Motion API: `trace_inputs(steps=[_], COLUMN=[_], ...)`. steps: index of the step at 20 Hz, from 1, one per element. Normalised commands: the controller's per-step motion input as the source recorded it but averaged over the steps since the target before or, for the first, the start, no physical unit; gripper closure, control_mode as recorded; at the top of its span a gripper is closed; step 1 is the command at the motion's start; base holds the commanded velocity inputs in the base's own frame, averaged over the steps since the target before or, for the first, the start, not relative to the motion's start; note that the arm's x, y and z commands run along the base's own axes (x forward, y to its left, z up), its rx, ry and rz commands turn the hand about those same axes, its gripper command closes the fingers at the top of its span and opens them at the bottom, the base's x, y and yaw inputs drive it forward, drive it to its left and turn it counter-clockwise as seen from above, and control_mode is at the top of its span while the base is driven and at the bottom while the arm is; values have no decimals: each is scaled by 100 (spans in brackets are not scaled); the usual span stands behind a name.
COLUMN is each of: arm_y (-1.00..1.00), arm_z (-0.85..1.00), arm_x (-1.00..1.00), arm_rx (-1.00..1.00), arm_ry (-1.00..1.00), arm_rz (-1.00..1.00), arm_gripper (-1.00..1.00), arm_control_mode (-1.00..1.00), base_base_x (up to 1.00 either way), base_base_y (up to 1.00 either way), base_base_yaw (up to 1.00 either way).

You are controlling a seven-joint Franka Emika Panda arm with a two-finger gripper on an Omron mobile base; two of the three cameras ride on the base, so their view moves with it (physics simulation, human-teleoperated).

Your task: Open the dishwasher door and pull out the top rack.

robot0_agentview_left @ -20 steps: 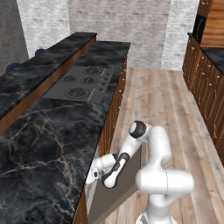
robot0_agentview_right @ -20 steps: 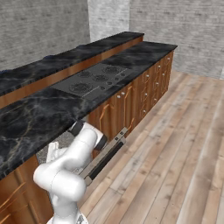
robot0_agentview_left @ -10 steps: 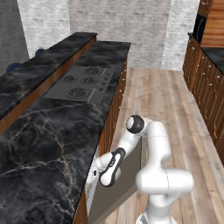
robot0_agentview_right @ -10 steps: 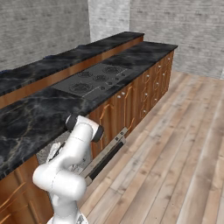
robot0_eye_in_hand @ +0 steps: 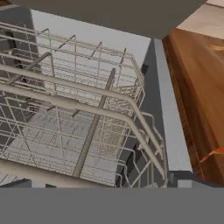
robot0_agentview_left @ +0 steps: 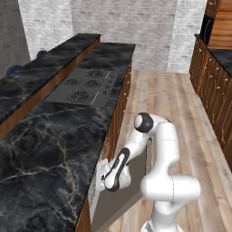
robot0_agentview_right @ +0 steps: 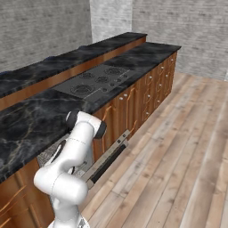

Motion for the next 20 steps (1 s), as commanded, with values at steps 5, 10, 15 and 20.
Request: trace_inputs(steps=[5,10,15,20], arm_y=[-100,-100,-100,-100], arm_z=[-44,-41,-28,-21], arm_x=[-39,-38,-36,-33], arm_rx=[7,5,3,4], arm_ry=[24,24,25,25], arm_rz=[-40,-42,-44,-47], arm_gripper=[-100,-100,-100,-100], arm_control_mode=[-100,-100,-100,-100], base_base_x=[0,0,0,0], base_base_y=[0,0,0,0], base_base_yaw=[0,0,0,0])
